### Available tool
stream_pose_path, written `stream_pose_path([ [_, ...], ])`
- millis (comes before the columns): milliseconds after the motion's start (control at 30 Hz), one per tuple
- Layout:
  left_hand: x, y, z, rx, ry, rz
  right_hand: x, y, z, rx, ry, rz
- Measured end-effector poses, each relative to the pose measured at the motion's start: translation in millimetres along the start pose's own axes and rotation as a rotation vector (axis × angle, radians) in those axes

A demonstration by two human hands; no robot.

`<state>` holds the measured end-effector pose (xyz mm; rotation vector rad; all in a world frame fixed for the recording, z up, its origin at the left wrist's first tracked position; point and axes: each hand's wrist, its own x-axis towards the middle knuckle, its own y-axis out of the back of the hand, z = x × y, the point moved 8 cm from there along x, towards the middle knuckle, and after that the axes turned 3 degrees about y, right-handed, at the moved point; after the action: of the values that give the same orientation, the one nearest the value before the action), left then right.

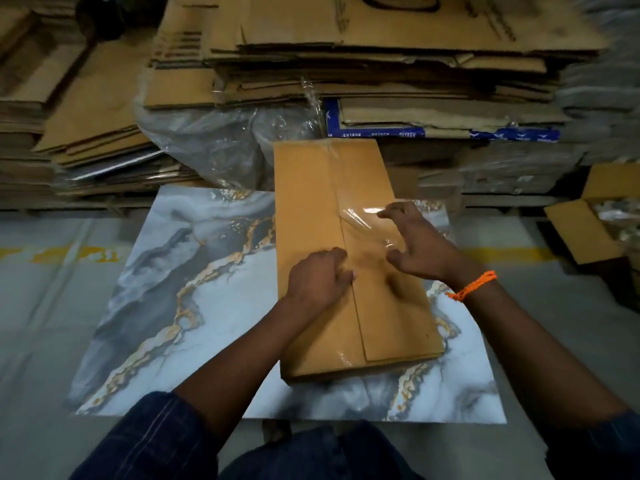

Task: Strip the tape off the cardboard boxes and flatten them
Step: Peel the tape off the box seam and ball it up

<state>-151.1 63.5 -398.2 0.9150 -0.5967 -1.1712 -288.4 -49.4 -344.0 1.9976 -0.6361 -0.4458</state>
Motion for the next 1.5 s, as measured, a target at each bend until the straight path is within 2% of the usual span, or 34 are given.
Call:
stream_pose_path([
  [67, 18, -2, 9, 0.028, -0.015, -0.023, 1, -19, 9, -0.079, -0.079, -0.066],
  [167, 27, -11, 29, 0.064, -0.03, -0.074, 18, -22, 21, -0.279, -0.194, 0.087],
  [267, 2, -28, 43, 0.113, -0.02, -0.127, 38, -20, 38, -0.402, -0.247, 0.114],
  [500, -29, -34, 35, 0.212, 0.016, -0.181, 37, -33, 59, -0.276, -0.192, 0.369],
  [667, -43, -46, 42, 0.28, 0.064, -0.253, -11, -43, 73, 0.168, -0.437, 0.711],
  [800, -29, -22, 10, 0.342, 0.158, -0.09, -58, -84, 28, 0.333, -0.546, 0.865],
  [900, -17, 1, -28, 0.345, 0.194, 0.006, -82, -135, -48, 0.489, -0.543, 0.834],
  [1000, -12, 20, -51, 0.357, 0.171, 0.117, -83, -132, -97, 0.493, -0.338, 0.758],
  [1067, -12, 25, -57, 0.334, 0.124, 0.169, -71, -93, -92, 0.381, -0.24, 0.795],
  [1167, -10, 25, -54, 0.279, 0.049, 0.233, -36, -29, -58, 0.26, -0.238, 0.856],
  [1333, 1, 21, -48, 0.171, 0.002, 0.218, 21, -26, -31, 0.293, -0.276, 0.602],
  [1500, 15, 29, -45, 0.118, -0.025, 0.188, 50, -45, -43, 0.365, -0.179, 0.463],
])
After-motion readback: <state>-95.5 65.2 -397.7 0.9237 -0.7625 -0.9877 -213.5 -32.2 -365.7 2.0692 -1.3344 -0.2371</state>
